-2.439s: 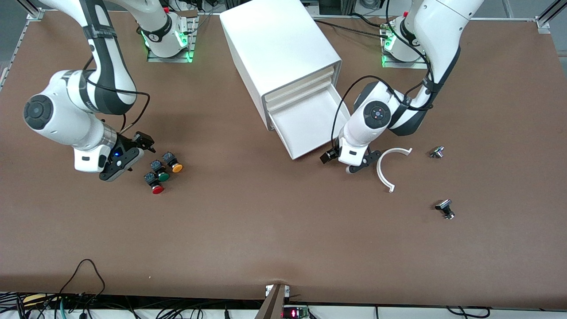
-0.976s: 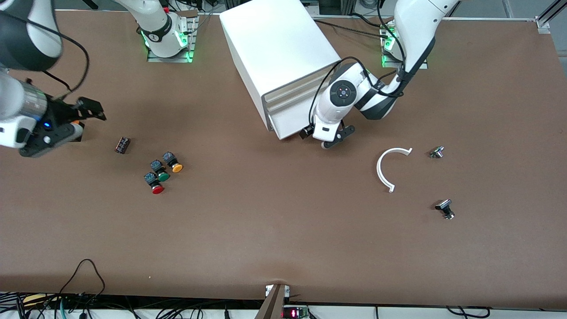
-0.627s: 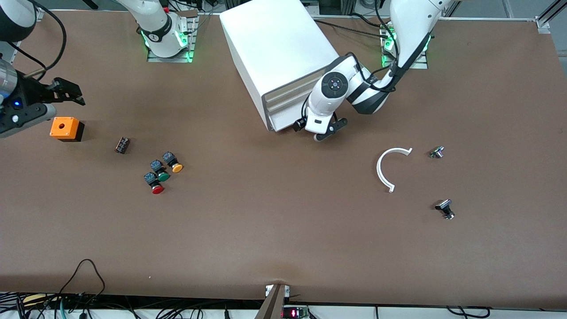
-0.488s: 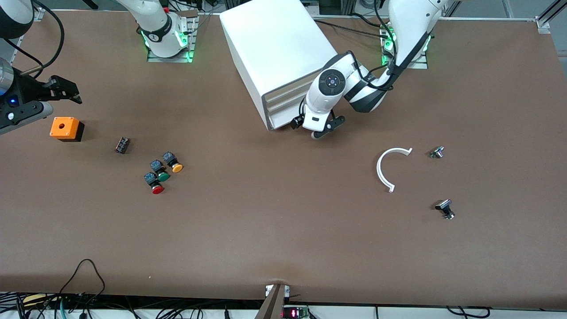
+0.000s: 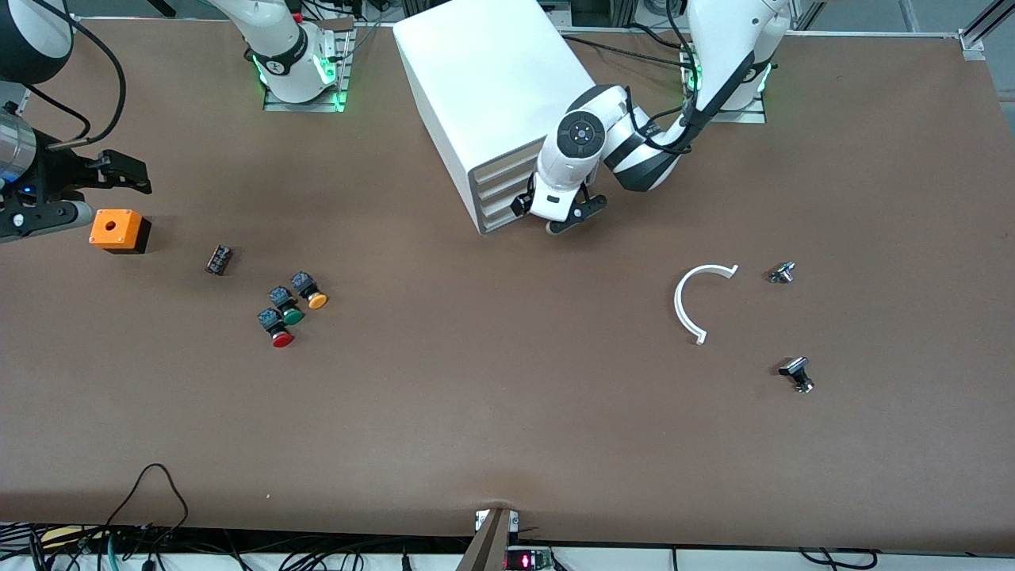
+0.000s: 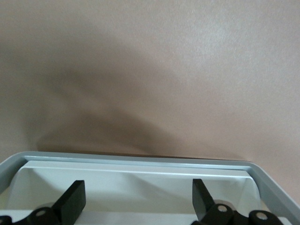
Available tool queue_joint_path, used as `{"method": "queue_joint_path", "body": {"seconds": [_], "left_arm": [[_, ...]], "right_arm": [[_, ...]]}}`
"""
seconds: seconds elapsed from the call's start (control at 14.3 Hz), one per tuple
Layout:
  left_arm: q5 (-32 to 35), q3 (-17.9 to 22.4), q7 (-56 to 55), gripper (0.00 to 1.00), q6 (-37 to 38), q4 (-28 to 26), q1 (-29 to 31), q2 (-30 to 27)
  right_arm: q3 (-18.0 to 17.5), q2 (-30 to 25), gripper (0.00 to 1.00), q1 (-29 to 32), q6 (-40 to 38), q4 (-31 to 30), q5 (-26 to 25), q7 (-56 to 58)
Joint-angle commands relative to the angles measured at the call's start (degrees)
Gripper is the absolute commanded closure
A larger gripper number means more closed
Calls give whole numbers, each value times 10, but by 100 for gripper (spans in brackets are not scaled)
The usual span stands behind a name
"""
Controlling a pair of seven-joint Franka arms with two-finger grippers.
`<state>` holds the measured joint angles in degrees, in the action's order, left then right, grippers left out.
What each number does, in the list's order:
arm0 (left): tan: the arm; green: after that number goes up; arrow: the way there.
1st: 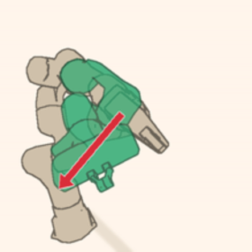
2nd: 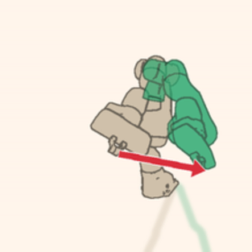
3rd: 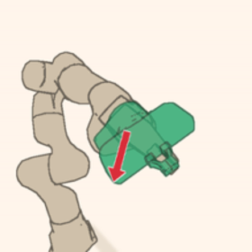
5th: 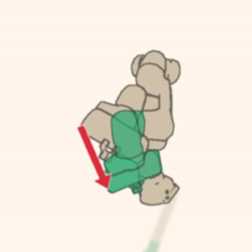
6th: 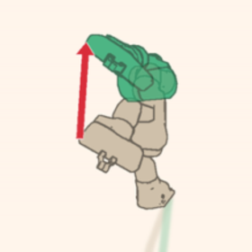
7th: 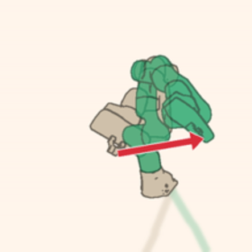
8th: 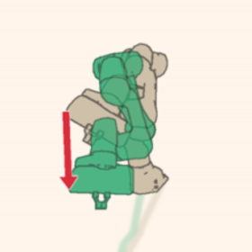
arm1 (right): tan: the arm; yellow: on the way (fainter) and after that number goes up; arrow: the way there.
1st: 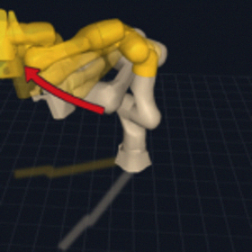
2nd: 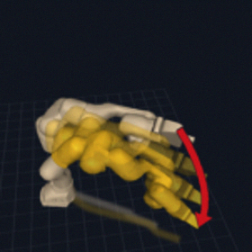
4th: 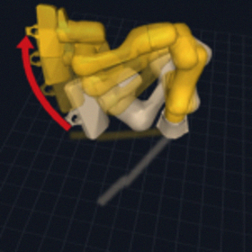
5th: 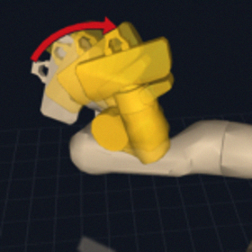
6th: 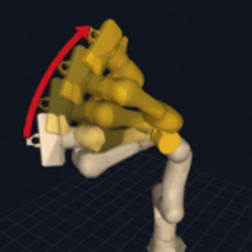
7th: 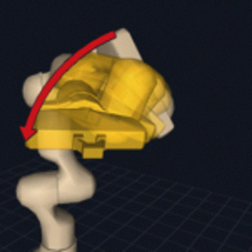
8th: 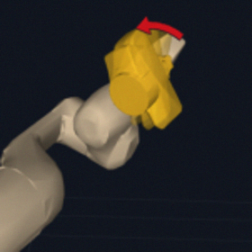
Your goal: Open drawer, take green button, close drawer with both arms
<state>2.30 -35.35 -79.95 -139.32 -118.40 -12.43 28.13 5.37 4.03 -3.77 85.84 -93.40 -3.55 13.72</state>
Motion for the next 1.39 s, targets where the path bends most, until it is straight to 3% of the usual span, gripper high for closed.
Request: {"method": "queue_joint_path", "body": {"seconds": [0.0, 0.21, 0.49, 1.05, 1.32], "left_arm": [[12, 5, -7, 0, 6, -3, 8, -25], [12, 40, 46, 0, 10, 32, 28, -31], [9, 99, 192, 0, 85, 90, 57, -41], [4, 141, 419, 0, 224, 118, 158, -168], [4, 193, 529, 0, 384, 206, 161, -195]], "right_arm": [[-8, -2, 0, 8, -9, 11, -5, -24], [6, -2, 0, 10, -3, 23, -1, -43], [23, -2, 0, 11, -7, 38, -1, -68], [27, -2, 0, 18, -6, 47, 35, -138], [27, -2, 0, 18, -2, 50, 35, -139]]}}
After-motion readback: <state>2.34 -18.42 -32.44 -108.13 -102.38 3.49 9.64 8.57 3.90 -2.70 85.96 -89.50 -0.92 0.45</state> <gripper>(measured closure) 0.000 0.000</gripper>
